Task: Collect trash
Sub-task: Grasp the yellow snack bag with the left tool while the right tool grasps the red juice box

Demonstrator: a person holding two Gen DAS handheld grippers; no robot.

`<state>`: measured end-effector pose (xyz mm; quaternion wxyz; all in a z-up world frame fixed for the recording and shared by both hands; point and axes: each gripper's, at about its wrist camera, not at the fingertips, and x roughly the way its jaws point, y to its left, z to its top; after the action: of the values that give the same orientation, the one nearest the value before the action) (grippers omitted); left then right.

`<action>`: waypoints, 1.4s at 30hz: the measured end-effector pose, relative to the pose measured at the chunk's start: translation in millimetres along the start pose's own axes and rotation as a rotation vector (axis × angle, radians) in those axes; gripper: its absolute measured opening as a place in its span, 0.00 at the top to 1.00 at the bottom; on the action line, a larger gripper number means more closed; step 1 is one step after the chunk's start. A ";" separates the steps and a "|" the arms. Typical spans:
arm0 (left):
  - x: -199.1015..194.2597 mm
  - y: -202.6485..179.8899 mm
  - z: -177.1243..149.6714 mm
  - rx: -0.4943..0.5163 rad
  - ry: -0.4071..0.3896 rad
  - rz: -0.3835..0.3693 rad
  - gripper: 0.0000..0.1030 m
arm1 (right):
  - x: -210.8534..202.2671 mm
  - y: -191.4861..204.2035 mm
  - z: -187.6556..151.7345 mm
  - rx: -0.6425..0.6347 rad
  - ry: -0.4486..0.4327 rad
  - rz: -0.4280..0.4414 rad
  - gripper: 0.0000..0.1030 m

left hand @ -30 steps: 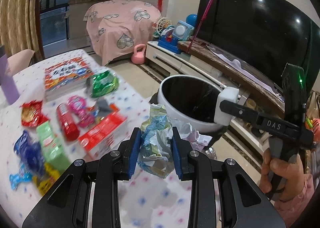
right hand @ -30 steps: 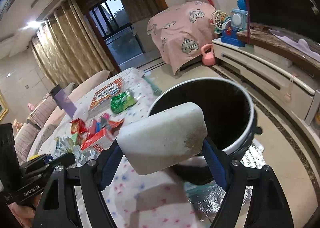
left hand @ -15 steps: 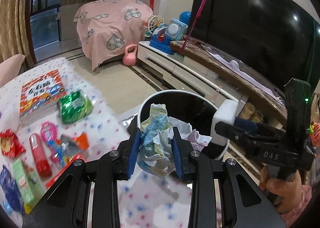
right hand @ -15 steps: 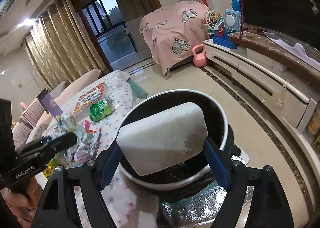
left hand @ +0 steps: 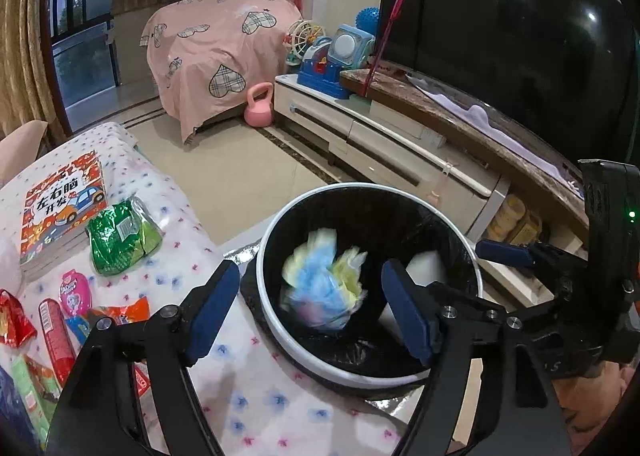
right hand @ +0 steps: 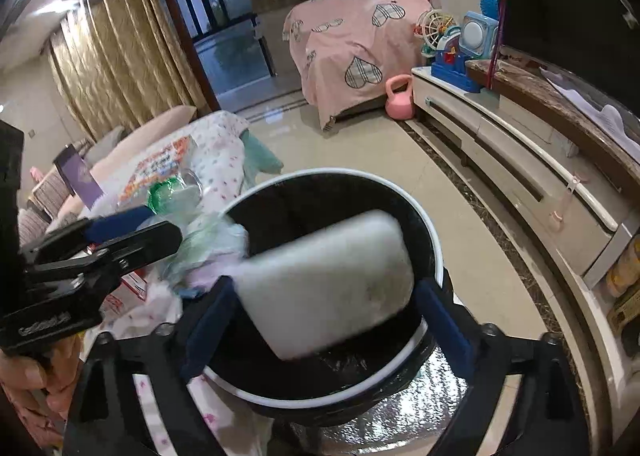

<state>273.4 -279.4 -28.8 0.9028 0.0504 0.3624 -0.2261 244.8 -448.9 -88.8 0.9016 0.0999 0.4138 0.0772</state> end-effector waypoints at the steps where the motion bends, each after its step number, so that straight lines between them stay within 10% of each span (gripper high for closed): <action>1: -1.2 1.2 -0.9 -0.005 0.003 0.003 0.26 | -0.1 0.2 -0.8 -0.001 0.001 0.000 0.05; 42: -178.5 161.8 -187.8 -0.407 -0.028 0.214 0.26 | -1.7 169.7 -81.0 0.042 0.034 0.282 0.04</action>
<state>113.3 -20.8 -57.2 0.9182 -0.0978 0.3804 -0.0518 172.4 -275.6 -97.7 0.8723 0.1745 0.4125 0.1963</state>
